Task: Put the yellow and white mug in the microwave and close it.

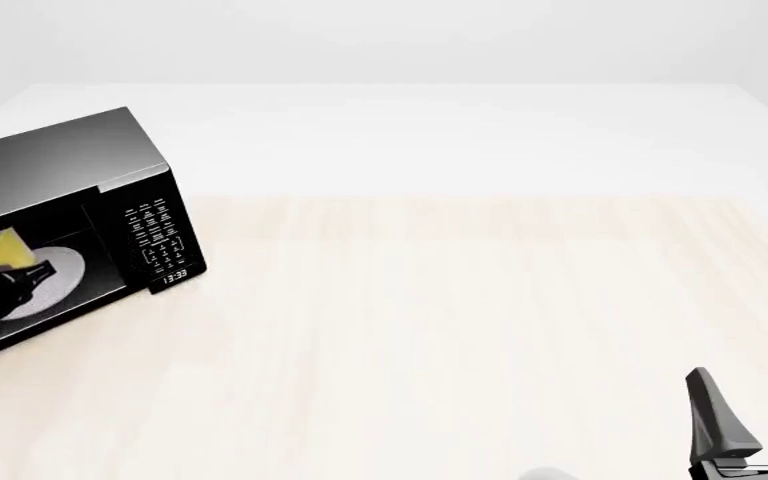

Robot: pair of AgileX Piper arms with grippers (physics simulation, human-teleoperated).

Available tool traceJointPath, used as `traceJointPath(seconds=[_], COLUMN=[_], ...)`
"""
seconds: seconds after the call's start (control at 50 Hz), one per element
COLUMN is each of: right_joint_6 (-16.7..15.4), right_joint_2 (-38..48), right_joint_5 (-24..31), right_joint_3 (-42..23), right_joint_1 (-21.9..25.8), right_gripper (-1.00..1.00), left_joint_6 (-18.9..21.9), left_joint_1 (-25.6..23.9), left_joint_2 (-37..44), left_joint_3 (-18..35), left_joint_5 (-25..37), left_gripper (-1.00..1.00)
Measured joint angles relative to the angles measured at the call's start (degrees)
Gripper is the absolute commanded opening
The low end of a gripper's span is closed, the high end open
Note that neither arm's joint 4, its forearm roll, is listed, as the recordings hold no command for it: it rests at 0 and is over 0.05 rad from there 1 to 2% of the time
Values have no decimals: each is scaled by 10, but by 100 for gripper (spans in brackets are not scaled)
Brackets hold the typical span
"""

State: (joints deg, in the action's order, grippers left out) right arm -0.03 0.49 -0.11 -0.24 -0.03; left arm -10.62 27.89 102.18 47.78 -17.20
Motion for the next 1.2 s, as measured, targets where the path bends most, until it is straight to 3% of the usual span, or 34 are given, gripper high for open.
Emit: traceJointPath(seconds=[0.52,0.54,0.92,1.2], right_joint_6=[0,0,0,0], right_joint_2=[0,0,0,0], right_joint_5=[0,0,0,0], right_joint_3=[0,0,0,0], right_joint_1=[0,0,0,0], right_gripper=[100,100,100,100], left_joint_6=[3,3,5,10], left_joint_1=[2,2,-8,-5], left_joint_2=[37,37,54,28], left_joint_3=[13,14,23,-2], left_joint_5=[-4,-4,0,-4], left_gripper=[-100,100,100,100])
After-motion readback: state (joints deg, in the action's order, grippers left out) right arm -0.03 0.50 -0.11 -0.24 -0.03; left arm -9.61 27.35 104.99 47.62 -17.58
